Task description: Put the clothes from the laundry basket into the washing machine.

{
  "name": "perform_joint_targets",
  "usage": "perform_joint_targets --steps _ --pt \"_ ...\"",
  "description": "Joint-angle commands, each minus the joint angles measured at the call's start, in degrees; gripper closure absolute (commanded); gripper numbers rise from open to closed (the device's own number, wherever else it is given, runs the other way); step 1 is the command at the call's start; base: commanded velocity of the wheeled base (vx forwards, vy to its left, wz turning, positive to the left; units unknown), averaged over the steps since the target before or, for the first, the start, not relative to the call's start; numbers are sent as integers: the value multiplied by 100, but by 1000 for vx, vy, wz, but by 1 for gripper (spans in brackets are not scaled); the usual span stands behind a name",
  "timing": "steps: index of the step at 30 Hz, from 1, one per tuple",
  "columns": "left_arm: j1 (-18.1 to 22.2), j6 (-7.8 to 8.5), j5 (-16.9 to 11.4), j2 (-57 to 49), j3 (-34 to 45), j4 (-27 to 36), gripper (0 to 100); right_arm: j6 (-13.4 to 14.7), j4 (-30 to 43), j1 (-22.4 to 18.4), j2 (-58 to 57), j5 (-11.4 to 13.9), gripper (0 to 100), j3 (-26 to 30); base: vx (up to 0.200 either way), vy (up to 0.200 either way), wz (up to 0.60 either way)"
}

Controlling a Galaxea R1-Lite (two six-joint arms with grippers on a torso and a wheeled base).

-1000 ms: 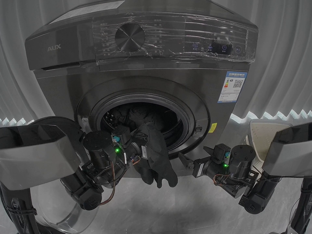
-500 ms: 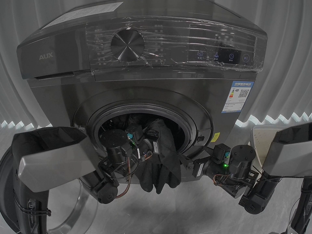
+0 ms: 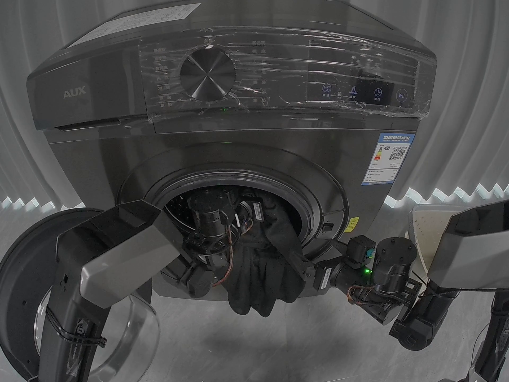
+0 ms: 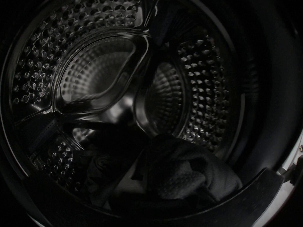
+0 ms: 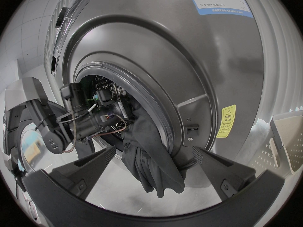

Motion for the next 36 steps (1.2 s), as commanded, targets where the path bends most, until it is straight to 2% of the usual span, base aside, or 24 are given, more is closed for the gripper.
perform_joint_targets --steps 1,14,22,23,28,30,36 --pt "250 2 100 514 -814 420 100 -1 -14 15 1 -8 0 9 0 0 0" --pt "654 20 100 1718 -3372 1739 100 -1 -5 15 36 -8 0 18 0 0 0" --pt "637 20 109 1639 -3293 1835 100 -36 -5 15 36 -43 0 18 0 0 0" --pt "628 29 109 1613 -3240 1809 0 -36 -5 15 36 -52 0 18 0 0 0" --pt "601 20 109 1463 -3099 1677 0 -45 -14 15 1 -69 0 44 0 0 0" --pt "584 38 109 1147 -2721 1668 0 -63 -5 -2 -17 -192 0 62 0 0 0" --pt "487 108 100 417 -1684 1615 0 -115 3 -319 -588 -280 0 194 0 0 0"
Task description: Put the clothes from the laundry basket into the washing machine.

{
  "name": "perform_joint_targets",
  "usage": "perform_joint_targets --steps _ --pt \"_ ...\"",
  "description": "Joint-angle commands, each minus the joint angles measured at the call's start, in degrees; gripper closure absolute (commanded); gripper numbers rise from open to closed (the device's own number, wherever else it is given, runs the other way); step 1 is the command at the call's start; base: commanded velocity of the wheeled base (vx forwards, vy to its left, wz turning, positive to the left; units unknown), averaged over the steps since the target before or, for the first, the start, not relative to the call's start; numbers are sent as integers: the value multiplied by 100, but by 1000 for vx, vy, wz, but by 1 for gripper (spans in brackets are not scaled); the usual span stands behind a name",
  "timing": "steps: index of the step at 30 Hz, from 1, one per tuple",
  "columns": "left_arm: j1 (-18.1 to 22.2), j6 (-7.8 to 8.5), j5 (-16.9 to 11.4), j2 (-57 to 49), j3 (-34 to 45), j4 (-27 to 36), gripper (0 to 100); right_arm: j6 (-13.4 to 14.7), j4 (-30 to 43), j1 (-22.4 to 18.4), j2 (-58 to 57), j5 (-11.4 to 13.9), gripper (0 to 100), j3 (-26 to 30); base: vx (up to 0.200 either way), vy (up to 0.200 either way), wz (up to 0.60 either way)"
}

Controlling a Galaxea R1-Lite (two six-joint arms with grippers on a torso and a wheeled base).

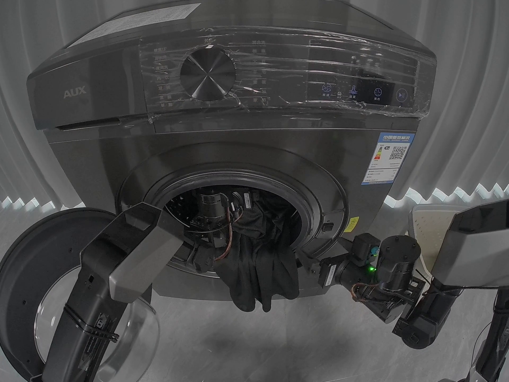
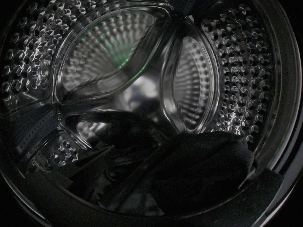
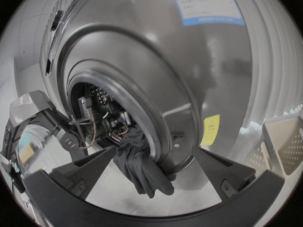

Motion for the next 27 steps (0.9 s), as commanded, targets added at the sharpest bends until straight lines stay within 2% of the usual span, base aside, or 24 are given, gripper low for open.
perform_joint_targets --steps 1,4,9,10,11,14,21,27 --pt "-86 84 -5 -789 901 -66 0 -62 19 -264 -733 -118 0 239 0 0 0" --pt "-183 128 -5 -956 1296 -233 0 -89 45 -299 -1252 -241 0 617 0 0 0" --pt "-359 137 -5 -1096 1894 -497 0 -36 54 -466 -1832 -294 0 1417 0 0 0" --pt "-359 137 -5 -1096 1894 -497 0 -36 54 -466 -1832 -294 0 1417 0 0 0" --pt "-403 137 -5 -1105 2096 -637 0 -10 54 -475 -2157 -443 0 1628 0 0 0" --pt "-403 146 -5 -1087 2377 -787 0 61 71 -475 -2482 -584 0 1821 0 0 0" --pt "-420 163 -49 -1061 2913 -1042 0 131 124 -466 -2834 -566 0 2481 0 0 0" --pt "-394 163 -49 -666 3063 -1288 0 149 142 -466 -2852 -549 0 2569 0 0 0"
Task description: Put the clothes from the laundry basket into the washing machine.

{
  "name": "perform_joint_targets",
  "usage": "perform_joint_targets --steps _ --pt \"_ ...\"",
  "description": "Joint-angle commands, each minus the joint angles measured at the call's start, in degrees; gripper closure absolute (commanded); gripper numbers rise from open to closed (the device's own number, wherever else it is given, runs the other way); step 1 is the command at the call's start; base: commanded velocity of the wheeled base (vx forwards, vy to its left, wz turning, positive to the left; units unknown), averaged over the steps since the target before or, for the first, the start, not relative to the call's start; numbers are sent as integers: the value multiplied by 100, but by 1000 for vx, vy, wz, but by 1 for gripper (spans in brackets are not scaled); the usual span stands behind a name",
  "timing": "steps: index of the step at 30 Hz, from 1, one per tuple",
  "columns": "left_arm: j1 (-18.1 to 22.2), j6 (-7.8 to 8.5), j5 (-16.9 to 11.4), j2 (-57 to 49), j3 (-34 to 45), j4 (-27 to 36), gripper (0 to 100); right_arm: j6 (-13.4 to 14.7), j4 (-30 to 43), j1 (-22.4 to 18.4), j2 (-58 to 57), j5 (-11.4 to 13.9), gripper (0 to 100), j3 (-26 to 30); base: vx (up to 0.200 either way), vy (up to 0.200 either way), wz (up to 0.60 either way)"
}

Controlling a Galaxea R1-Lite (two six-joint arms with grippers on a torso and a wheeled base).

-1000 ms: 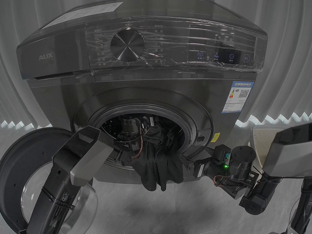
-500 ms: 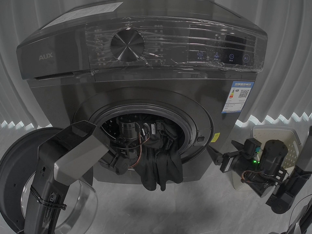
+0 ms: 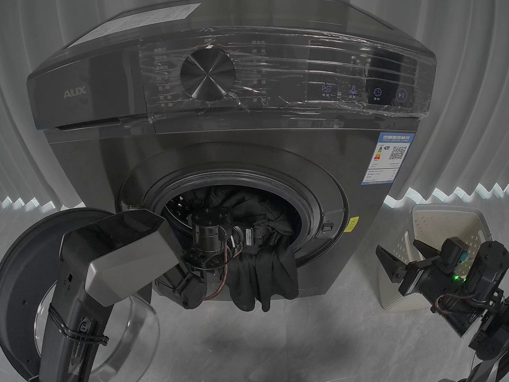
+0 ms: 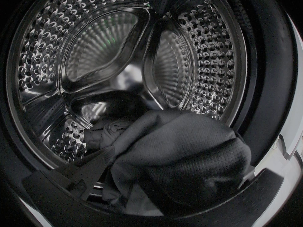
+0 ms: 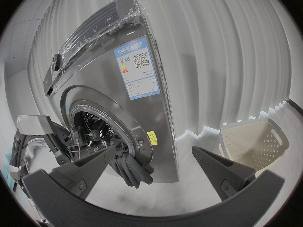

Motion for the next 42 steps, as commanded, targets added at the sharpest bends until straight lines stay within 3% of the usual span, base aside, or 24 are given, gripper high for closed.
perform_joint_targets --steps 1,8,13,14,22,31,37,38,42 --pt "32 1 -10 350 105 -162 0 -5 10 17 -117 27 0 145 0 0 0" --pt "41 10 -28 755 -106 -206 0 -5 10 96 50 45 0 145 0 0 0" --pt "137 1 -28 1132 -747 -162 0 12 19 96 50 45 0 145 0 0 0" --pt "190 1 -28 1168 -844 -127 100 12 19 96 50 45 0 145 0 0 0" --pt "340 -25 -28 1176 -1609 172 100 12 19 96 77 45 0 145 0 0 0" --pt "621 -8 297 1220 -3085 708 100 21 10 166 94 45 0 145 0 0 0" --pt "656 28 333 1326 -3314 734 100 30 19 166 103 45 0 145 0 0 0" --pt "647 28 333 1326 -3278 726 0 30 19 175 103 45 0 145 0 0 0" --pt "612 28 333 1282 -3155 603 0 21 10 166 138 45 0 145 0 0 0"
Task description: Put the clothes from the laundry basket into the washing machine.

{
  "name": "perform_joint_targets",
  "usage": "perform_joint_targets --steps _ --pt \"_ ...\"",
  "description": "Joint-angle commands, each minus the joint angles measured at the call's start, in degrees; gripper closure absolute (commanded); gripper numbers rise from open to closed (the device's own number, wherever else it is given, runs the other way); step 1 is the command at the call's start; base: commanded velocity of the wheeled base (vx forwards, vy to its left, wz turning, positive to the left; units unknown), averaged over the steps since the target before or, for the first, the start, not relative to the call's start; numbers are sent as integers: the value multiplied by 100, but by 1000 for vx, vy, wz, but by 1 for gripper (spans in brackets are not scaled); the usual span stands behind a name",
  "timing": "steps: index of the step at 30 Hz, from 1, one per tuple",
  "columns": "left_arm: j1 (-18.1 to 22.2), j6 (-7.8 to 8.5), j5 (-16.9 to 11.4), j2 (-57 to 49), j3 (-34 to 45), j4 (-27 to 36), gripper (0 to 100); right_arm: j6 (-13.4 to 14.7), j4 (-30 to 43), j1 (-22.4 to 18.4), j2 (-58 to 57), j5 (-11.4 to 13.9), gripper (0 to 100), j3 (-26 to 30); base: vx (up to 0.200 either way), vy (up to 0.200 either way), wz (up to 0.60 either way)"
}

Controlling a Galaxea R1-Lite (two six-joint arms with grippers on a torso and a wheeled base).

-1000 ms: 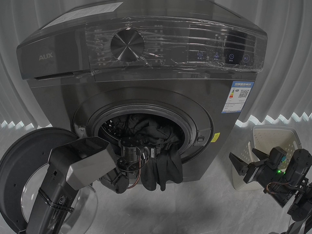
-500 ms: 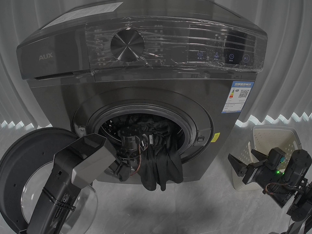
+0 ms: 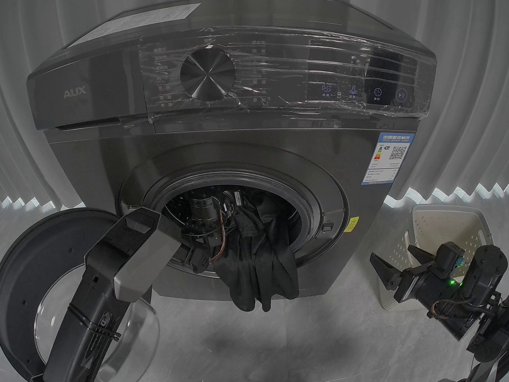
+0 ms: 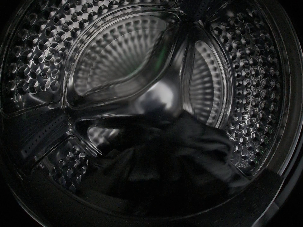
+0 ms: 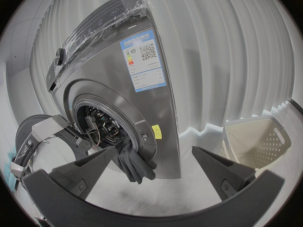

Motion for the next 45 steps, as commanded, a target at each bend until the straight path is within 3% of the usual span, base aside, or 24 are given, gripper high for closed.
perform_joint_targets --steps 1,7,12,21,28,43,44,45 --pt "-35 3 6 -24 110 -119 0 -8 -8 -5 64 -13 0 99 0 0 0" --pt "-193 12 -29 -640 1147 -119 0 -26 -8 -136 134 -118 0 99 0 0 0" --pt "-316 65 -47 -816 1604 -171 0 -52 44 -172 161 -426 0 81 0 0 0" --pt "-421 91 -82 -754 2264 -505 0 -17 62 -145 249 -417 0 99 0 0 0" --pt "-439 21 -214 -350 2343 -708 0 1 71 -128 293 -391 0 99 0 0 0" --pt "-588 12 -240 -33 2404 -532 0 53 80 -93 319 -408 0 99 0 0 0" --pt "-588 3 -240 -7 2351 -532 100 53 80 -93 319 -408 0 99 0 0 0" --pt "-579 -6 -240 37 2281 -523 100 53 80 -93 319 -408 0 99 0 0 0"
